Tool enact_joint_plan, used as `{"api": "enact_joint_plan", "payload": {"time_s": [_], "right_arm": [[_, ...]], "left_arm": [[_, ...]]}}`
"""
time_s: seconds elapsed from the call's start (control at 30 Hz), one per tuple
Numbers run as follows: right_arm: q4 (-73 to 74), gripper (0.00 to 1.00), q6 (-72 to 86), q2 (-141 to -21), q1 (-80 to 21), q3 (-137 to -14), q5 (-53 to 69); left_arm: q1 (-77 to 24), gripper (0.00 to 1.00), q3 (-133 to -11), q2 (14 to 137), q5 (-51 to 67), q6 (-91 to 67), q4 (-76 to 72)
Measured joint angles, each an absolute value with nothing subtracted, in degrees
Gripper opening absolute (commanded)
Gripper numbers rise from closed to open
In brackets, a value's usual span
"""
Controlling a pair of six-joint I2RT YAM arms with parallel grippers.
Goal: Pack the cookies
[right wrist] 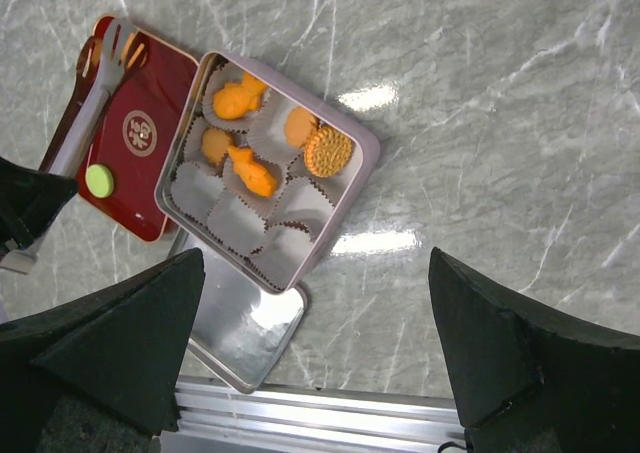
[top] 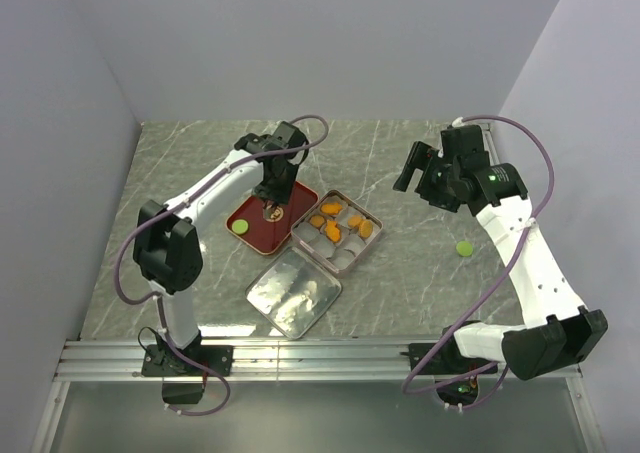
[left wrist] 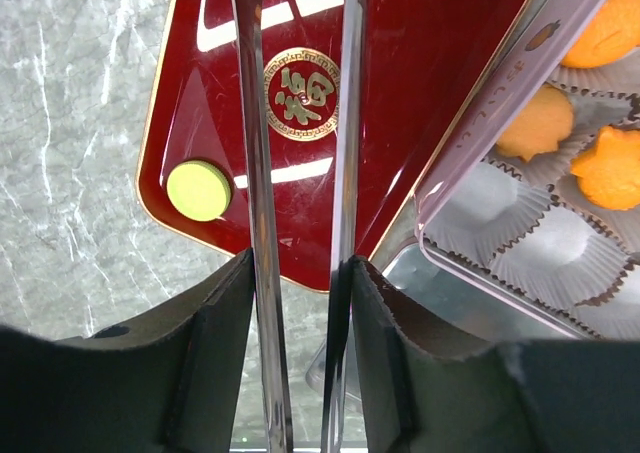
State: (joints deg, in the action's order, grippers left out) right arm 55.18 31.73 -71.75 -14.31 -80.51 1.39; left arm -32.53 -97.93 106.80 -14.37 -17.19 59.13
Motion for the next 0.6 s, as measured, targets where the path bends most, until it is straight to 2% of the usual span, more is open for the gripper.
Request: {"api": "enact_joint_plan", "payload": {"time_s": [0.6], "right_arm": [[55.4, 1.00, 31.7, -72.6, -12.9, -81.6, 1.6]], "left_arm": [[-32.6, 0.48, -94.5, 107.5, -14.7, -14.1, 58.5]]}}
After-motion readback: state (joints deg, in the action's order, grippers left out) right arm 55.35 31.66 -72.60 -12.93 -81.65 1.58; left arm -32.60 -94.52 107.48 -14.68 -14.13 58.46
